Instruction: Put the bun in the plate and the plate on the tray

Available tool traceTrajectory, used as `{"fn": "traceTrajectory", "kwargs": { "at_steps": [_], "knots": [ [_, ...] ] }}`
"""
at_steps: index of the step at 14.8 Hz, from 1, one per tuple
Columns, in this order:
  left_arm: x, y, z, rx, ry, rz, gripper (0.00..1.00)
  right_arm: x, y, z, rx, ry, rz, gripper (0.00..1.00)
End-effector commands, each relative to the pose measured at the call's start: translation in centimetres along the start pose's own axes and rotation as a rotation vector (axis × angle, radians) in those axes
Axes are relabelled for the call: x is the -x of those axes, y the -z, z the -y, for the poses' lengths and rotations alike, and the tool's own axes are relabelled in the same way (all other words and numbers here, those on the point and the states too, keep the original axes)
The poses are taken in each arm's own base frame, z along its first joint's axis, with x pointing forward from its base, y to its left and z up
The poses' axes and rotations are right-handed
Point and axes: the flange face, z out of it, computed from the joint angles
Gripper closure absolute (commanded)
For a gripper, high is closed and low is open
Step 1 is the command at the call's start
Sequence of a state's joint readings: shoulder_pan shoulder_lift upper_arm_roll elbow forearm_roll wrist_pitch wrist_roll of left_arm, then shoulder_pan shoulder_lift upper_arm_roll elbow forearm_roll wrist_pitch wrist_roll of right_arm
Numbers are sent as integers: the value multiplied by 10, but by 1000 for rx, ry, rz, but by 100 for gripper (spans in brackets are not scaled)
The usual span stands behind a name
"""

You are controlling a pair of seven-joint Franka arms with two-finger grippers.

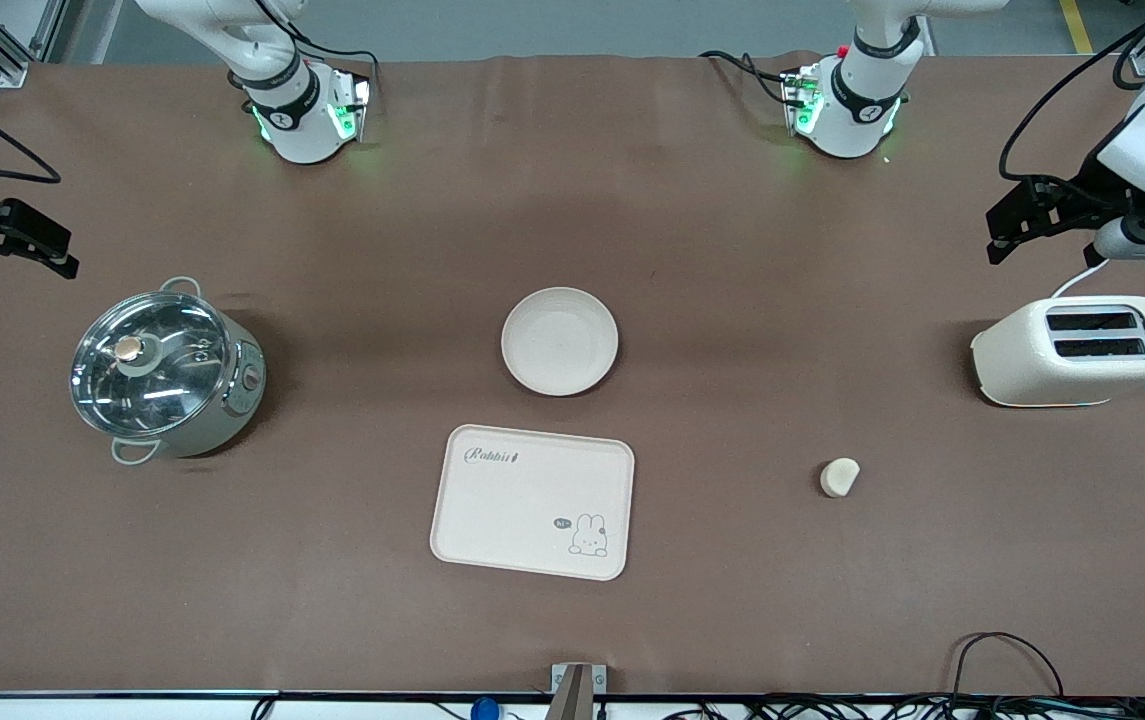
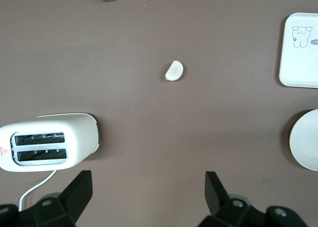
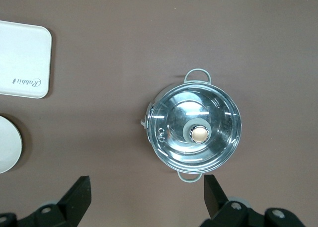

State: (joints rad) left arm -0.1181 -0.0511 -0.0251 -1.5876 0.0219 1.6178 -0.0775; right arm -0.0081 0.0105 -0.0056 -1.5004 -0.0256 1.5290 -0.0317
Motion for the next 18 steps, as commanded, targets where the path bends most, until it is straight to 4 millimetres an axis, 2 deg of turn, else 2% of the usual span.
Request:
{"fn": "traceTrajectory", "kwargs": {
  "at_steps": [1,3,5,6,8,9,10,11,13,14,15,18],
  "knots": [
    [-5,-3,7,33,-30,41,0,2,5,-1,18,9,-10,0],
    [-9,4,8,7,-41,30,0,2,5,-2,16,7,-10,0],
    [-7,1,4,-34,-51,37,0,2,4,1,-5,8,-11,0],
    [-10,-11,2,-41,-55,60,0,0,3,8,-52,12,-17,0],
    [-21,-46,-2,-43,-62,117,0,-11,-12,27,-111,20,-15,0],
    [-35,-75,-5,-41,-69,148,0,-18,-25,47,-114,46,5,0],
    [-50,-109,-6,-37,-78,163,0,-29,-50,60,-116,43,46,0],
    [-70,-154,-12,-21,-88,161,0,-38,-70,72,-117,49,71,0],
    [-101,-234,-28,-12,-115,124,0,-43,-104,104,-147,66,67,0],
    [-110,-270,-38,-1,-132,107,0,-44,-120,115,-153,34,61,0],
    [-118,-308,-47,13,-157,89,0,-42,-137,135,-152,25,62,0],
    [-116,-392,-67,48,-215,42,0,-33,-176,173,-160,50,127,0]
  ]
}}
